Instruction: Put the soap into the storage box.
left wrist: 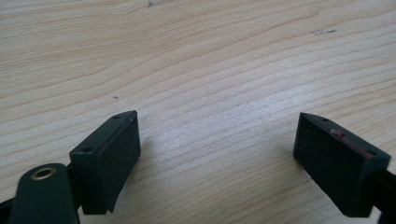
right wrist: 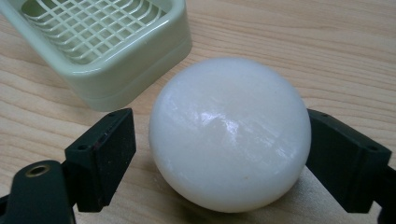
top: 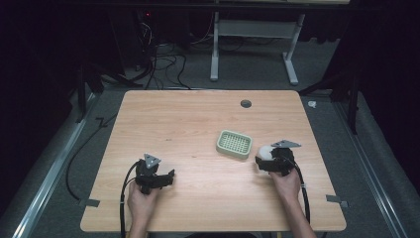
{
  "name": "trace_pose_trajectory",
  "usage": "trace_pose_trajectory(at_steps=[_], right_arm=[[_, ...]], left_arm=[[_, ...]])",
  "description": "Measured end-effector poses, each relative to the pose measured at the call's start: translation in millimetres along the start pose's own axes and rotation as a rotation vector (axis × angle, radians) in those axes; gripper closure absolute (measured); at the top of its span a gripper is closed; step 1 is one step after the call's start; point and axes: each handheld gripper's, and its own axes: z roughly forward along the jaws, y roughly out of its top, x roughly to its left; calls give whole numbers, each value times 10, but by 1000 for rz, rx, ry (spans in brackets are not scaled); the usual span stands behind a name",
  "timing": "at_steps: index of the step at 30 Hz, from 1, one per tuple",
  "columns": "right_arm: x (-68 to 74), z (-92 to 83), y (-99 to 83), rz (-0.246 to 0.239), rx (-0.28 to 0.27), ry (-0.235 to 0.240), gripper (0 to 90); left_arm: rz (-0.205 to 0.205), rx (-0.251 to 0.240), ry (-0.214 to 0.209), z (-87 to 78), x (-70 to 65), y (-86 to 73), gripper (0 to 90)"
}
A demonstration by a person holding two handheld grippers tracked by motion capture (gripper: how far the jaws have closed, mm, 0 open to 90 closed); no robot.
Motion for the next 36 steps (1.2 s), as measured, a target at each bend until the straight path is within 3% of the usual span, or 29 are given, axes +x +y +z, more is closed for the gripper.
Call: trace_pose_trajectory(at_steps=[16, 36], right_arm=[[-2, 54, -17, -14, -2, -18, 240], [-13, 39, -17, 0, -2, -1, 246]], left_arm=[[0, -1, 0, 1, -1, -1, 153], [0, -1, -1, 0, -1, -1, 153]])
